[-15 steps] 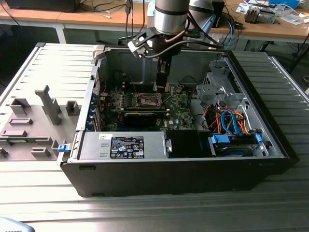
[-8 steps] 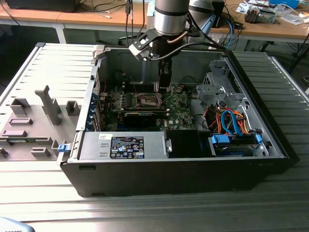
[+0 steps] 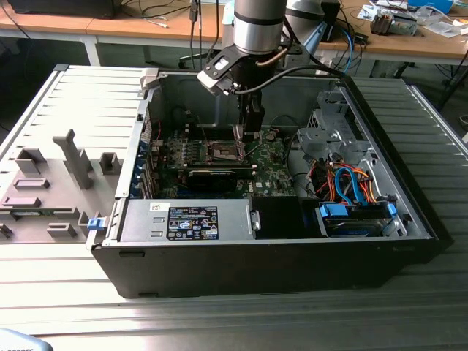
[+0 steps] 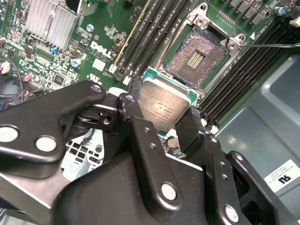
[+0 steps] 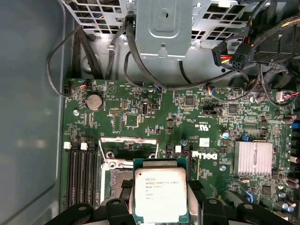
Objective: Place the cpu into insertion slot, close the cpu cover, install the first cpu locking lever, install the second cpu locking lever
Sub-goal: 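Place the cpu into insertion slot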
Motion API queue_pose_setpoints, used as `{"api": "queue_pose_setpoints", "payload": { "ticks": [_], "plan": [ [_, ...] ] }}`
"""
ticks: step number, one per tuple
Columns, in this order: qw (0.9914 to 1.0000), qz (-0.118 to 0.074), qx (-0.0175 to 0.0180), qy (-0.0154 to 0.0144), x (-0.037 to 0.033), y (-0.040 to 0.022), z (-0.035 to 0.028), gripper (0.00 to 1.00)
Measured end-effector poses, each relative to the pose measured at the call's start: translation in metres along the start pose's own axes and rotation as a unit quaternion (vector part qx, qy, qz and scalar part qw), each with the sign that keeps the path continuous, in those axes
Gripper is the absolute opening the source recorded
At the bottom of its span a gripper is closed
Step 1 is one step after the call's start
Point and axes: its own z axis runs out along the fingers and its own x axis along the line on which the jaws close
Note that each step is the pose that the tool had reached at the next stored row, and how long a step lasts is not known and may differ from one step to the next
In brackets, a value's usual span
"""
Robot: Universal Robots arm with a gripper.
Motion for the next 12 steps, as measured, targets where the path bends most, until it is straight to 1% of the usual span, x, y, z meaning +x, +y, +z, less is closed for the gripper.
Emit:
{"api": "queue_pose_setpoints", "payload": {
  "ticks": [5,12],
  "plan": [
    [1.00000,0.000,0.0000,0.0000,0.0002,-0.0015,0.0000,0.54],
    [1.00000,0.000,0.0000,0.0000,0.0018,-0.0018,0.0003,0.54]
  ]
}}
